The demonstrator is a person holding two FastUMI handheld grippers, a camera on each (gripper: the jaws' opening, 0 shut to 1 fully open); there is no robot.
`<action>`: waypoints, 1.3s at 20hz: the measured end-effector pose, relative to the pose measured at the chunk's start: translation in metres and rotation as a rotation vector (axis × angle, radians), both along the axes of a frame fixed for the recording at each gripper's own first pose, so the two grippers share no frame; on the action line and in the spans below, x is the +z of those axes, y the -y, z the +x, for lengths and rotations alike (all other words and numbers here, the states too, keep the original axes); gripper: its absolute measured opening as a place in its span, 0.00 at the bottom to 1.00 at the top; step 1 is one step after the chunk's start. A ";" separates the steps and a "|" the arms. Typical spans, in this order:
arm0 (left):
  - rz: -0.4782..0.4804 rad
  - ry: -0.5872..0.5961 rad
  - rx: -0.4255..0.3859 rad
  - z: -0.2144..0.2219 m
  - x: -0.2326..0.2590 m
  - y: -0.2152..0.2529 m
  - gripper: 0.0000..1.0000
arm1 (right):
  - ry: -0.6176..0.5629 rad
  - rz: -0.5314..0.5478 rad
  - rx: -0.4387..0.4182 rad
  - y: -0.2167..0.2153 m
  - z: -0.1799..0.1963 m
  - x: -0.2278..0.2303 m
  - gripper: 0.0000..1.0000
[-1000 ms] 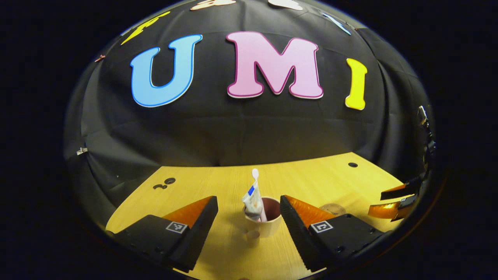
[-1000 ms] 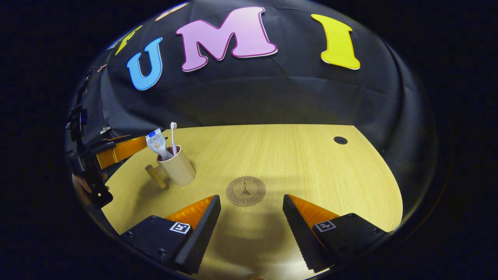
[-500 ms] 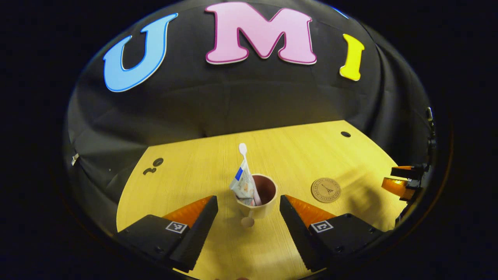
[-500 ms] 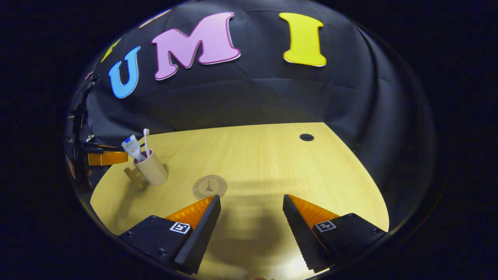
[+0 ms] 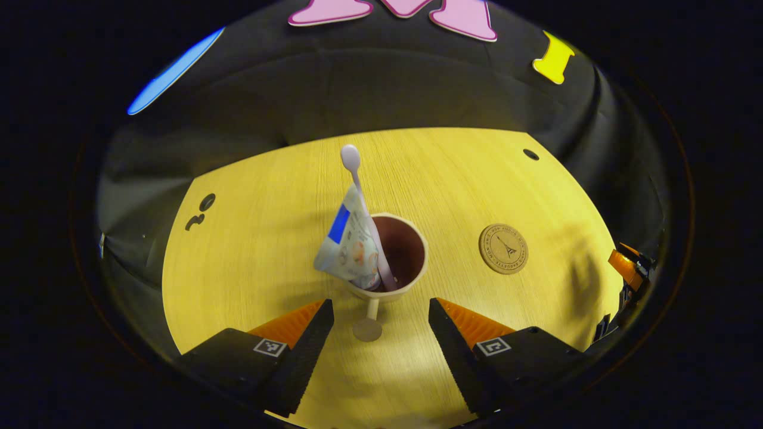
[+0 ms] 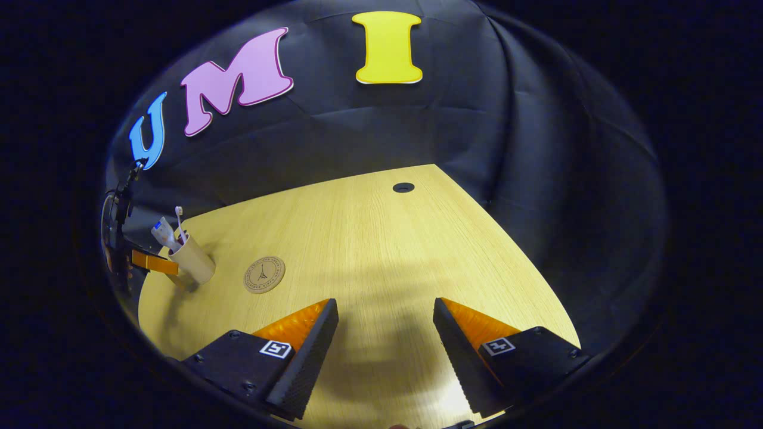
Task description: Put the toothbrush and toothpaste on the desktop into the cup, then pick up the cup and place it on the coaster on the desktop.
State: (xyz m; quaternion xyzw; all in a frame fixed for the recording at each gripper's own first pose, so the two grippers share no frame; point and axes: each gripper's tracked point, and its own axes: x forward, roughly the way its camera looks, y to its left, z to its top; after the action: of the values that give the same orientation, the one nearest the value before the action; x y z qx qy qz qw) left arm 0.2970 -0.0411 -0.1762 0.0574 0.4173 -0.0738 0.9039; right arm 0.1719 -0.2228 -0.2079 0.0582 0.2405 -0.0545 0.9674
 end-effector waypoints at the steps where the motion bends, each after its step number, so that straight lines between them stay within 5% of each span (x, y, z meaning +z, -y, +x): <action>1: -0.008 -0.015 -0.006 0.002 -0.004 0.002 1.00 | -0.004 0.004 -0.011 0.002 -0.002 -0.001 0.98; 4: -0.023 -0.056 -0.001 0.008 -0.013 0.004 0.95 | -0.024 0.048 -0.019 -0.004 -0.008 -0.008 0.98; 8: -0.060 -0.101 0.014 0.011 -0.021 0.003 0.74 | -0.048 0.052 0.001 -0.015 -0.015 -0.018 0.98; 9: -0.062 -0.111 0.012 0.010 -0.024 0.003 0.59 | -0.053 0.051 0.008 -0.016 -0.017 -0.020 0.98; 10: -0.061 -0.120 0.012 0.009 -0.028 0.003 0.60 | -0.057 0.050 0.014 -0.018 -0.017 -0.022 0.98; 12: -0.056 -0.132 0.027 0.008 -0.030 0.003 0.46 | -0.063 0.050 0.022 -0.020 -0.018 -0.024 0.98; 13: -0.064 -0.129 0.035 0.008 -0.028 0.002 0.26 | -0.063 0.051 0.023 -0.022 -0.018 -0.024 0.98; 15: -0.062 -0.132 0.031 0.006 -0.028 0.000 0.34 | -0.059 0.059 0.024 -0.024 -0.016 -0.023 0.98; 21: -0.063 -0.117 0.030 0.005 -0.025 0.001 0.17 | -0.053 0.060 0.031 -0.026 -0.017 -0.019 0.98; 26: -0.058 -0.077 0.009 0.004 -0.009 0.007 0.16 | -0.045 0.050 0.020 -0.016 -0.018 -0.014 0.98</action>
State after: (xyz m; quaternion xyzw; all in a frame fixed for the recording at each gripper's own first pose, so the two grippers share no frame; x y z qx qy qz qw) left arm 0.3010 -0.0486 -0.1855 0.0263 0.4497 -0.0838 0.8888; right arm 0.1540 -0.2068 -0.2221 0.0788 0.2640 -0.0403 0.9604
